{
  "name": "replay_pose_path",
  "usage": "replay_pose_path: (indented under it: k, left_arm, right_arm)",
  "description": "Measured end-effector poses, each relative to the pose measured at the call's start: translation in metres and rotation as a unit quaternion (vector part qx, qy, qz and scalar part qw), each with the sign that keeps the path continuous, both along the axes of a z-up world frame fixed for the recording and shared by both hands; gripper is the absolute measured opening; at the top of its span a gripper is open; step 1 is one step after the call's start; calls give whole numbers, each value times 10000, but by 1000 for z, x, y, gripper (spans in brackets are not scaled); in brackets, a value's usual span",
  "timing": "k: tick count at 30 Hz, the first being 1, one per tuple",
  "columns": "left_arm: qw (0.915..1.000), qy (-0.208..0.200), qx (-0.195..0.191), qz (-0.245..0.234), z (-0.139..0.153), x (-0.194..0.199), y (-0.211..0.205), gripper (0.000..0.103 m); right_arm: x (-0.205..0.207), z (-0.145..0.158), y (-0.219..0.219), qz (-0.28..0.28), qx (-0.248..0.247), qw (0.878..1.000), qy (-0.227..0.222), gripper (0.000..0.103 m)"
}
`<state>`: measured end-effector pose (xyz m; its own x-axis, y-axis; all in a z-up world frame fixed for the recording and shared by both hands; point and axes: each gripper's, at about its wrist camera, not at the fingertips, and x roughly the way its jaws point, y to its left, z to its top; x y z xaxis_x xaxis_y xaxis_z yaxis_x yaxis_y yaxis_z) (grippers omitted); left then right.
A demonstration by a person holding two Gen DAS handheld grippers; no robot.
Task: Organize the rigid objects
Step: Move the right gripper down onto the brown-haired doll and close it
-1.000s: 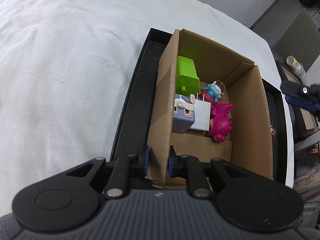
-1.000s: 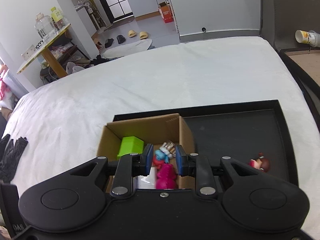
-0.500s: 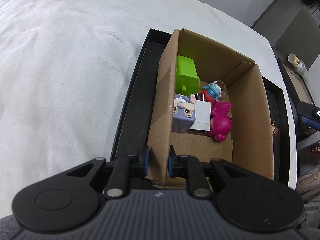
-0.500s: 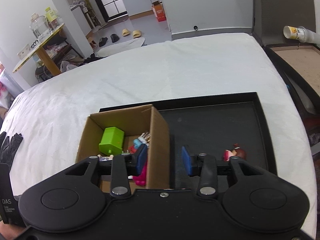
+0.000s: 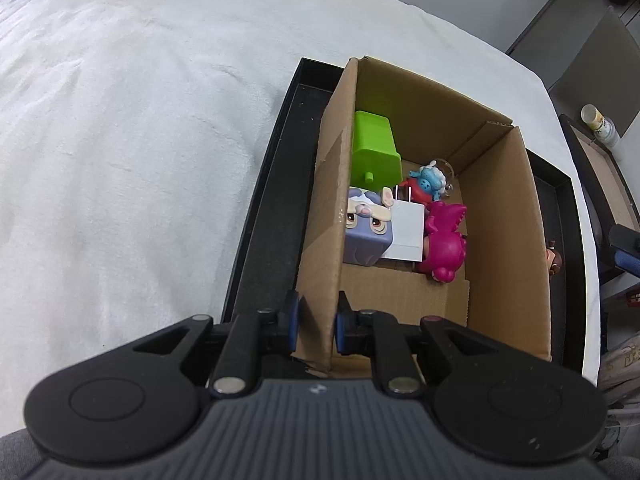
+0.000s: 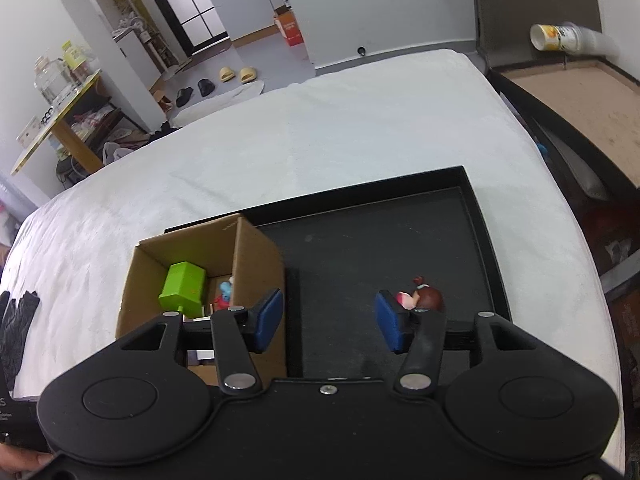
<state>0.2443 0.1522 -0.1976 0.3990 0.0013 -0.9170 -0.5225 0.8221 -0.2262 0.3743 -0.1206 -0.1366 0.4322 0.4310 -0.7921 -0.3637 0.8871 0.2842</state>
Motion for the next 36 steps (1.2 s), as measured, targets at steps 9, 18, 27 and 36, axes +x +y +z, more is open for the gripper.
replay_pose_path:
  k: [9,18,27,36]
  left_arm:
    - [10000,15,12,7,0,0,1,15]
    - [10000,20,-1,-14,-2,2,3,16]
    - [10000,25,4,8,-4,3,2,16]
    - [9999,102,30,27,-5,7,1,16]
  right_arm:
    - [20,-29,-27,-425,63,9989,174,65]
    - [29,-61,-28,-734,-175,9970,148,81]
    - [42,-84,-15,-673,-470,9966,120,81]
    - [48,-102,-4,-547,-794,9952,168,80]
